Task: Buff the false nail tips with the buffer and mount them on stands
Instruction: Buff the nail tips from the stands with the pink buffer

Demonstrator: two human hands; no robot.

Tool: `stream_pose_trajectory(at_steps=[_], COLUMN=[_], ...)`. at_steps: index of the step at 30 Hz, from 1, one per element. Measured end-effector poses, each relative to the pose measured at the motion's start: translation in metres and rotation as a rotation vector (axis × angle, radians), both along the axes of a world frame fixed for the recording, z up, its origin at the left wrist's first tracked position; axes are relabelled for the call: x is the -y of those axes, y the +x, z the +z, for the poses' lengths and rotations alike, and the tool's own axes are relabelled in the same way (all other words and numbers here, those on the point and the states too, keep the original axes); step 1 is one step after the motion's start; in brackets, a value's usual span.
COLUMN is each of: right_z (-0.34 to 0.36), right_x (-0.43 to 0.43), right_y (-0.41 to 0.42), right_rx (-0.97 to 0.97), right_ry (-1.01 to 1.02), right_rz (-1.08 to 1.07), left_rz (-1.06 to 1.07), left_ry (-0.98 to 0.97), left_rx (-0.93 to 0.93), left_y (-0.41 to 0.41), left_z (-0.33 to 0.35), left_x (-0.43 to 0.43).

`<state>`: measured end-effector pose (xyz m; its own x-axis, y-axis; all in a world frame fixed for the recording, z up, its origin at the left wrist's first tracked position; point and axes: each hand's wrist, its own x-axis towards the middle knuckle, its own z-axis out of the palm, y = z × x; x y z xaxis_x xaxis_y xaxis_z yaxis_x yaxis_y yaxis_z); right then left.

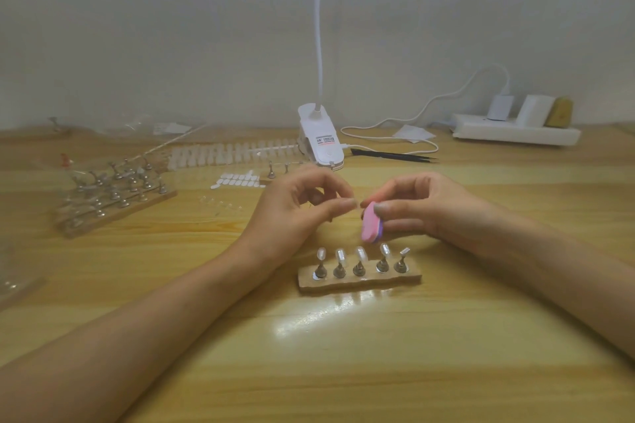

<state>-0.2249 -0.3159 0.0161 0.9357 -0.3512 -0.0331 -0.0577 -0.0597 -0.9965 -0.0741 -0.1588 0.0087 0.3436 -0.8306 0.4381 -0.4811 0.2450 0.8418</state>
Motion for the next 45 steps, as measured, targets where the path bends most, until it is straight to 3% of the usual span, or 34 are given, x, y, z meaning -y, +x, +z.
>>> stream_pose_trajectory(at_steps=[4, 6, 8, 10, 13, 16, 20, 23, 27, 30, 33, 36, 39, 43, 45], right_z=[-0.0016, -0.0019, -0.0016, -0.002, -0.002, -0.0012, -0.0017, -0.0015, -0.0024, -0.0018, -0.002, -0.0007, -0.0012, -0.0006, -0.0013], right_x=[-0.0003, 0.0015, -0.0033, -0.0057, -0.0005, -0.0054, -0.0011, -0.0048, -0.0013, -0.0049, -0.0017, -0.0047, -0.0026, -0.0051, -0.0036], right_y=[0.0015, 0.0007, 0.0002, 0.0005, 0.0001, 0.0003, 0.0011, 0.0017, 0.002, 0.0018, 0.0015, 0.0014, 0.002, 0.0023, 0.0028], right_rx=[0.07, 0.097, 0.037, 0.031, 0.094, 0.011, 0.078, 0.01, 0.086, 0.018, 0.074, 0.012, 0.077, -0.004, 0.044], right_ry=[0.057, 0.087, -0.001, -0.044, 0.046, -0.049, 0.052, -0.018, 0.061, -0.019, 0.046, -0.015, 0.052, -0.011, 0.034], right_rz=[-0.087, -0.13, -0.038, -0.023, -0.156, -0.021, -0.14, -0.031, -0.163, -0.055, -0.15, -0.057, -0.163, -0.045, -0.129], left_rz=[-0.048, -0.04, 0.0, -0.005, -0.053, -0.041, -0.065, -0.042, -0.052, -0.04, -0.044, -0.034, -0.041, -0.04, -0.041], left_ry=[0.048, 0.018, -0.021, -0.002, 0.021, -0.01, -0.002, -0.02, -0.014, -0.011, -0.001, -0.004, 0.005, 0.001, 0.002], left_rx=[0.15, 0.081, 0.001, 0.055, 0.052, -0.057, 0.031, 0.004, 0.044, 0.02, 0.012, 0.0, -0.009, 0.008, 0.012], left_y=[-0.0026, -0.0022, 0.0002, -0.0003, -0.0018, 0.0006, -0.0007, 0.0012, 0.0013, 0.0027, 0.002, 0.0019, 0.0015, 0.0017, 0.0015], left_z=[0.0005, 0.0, -0.0001, 0.0006, 0.0003, 0.0005, 0.0002, -0.0004, -0.0018, -0.0023, -0.002, -0.002, -0.0021, -0.0022, -0.0022], left_x=[0.0003, 0.0001, 0.0, 0.0002, 0.0011, 0.0001, 0.0006, 0.0018, 0.0032, 0.0028, 0.0031, 0.003, 0.0025, 0.0025, 0.0027])
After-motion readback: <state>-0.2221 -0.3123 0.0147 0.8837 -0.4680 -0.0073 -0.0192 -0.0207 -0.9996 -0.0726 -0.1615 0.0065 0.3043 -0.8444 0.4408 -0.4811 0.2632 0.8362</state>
